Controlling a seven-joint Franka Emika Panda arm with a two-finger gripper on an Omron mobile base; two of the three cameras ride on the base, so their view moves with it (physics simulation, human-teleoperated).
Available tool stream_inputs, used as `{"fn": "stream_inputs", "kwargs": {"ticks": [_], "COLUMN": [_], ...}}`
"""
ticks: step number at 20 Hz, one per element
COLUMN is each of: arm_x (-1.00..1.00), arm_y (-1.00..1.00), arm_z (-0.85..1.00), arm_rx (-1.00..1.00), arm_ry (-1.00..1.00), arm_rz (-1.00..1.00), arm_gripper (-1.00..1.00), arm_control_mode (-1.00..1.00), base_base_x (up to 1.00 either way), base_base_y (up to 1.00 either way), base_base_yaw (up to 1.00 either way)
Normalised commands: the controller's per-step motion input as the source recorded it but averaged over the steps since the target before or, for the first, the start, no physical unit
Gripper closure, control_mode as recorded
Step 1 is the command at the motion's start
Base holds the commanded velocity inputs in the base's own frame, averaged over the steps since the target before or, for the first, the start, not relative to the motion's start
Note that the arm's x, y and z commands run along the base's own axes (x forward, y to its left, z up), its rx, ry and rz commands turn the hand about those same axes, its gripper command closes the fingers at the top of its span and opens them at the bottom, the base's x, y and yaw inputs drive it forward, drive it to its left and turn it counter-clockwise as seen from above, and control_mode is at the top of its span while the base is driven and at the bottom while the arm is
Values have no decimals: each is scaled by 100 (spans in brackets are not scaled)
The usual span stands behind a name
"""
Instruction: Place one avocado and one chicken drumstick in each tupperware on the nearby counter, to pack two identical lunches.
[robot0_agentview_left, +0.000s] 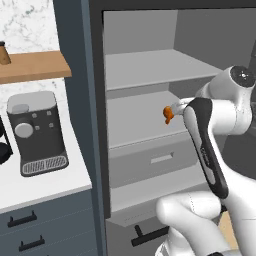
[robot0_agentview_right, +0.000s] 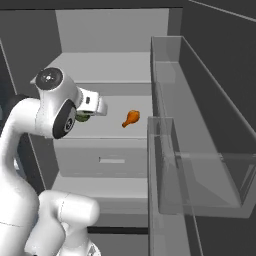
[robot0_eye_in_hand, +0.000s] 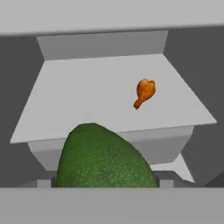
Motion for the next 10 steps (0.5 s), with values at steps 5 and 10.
{"fn": "stream_inputs", "kwargs": {"ticks": [5,10], "arm_x": [-91,-70], "arm_y": [24,6], "arm_z": [-69,-52], "arm_rx": [-4,0], "arm_ry": [8,0], "arm_rz": [5,0], "arm_gripper": [100,100], "arm_control_mode": [-100,-100], "base_base_x": [0,0], "base_base_y": [0,0], "base_base_yaw": [0,0]}}
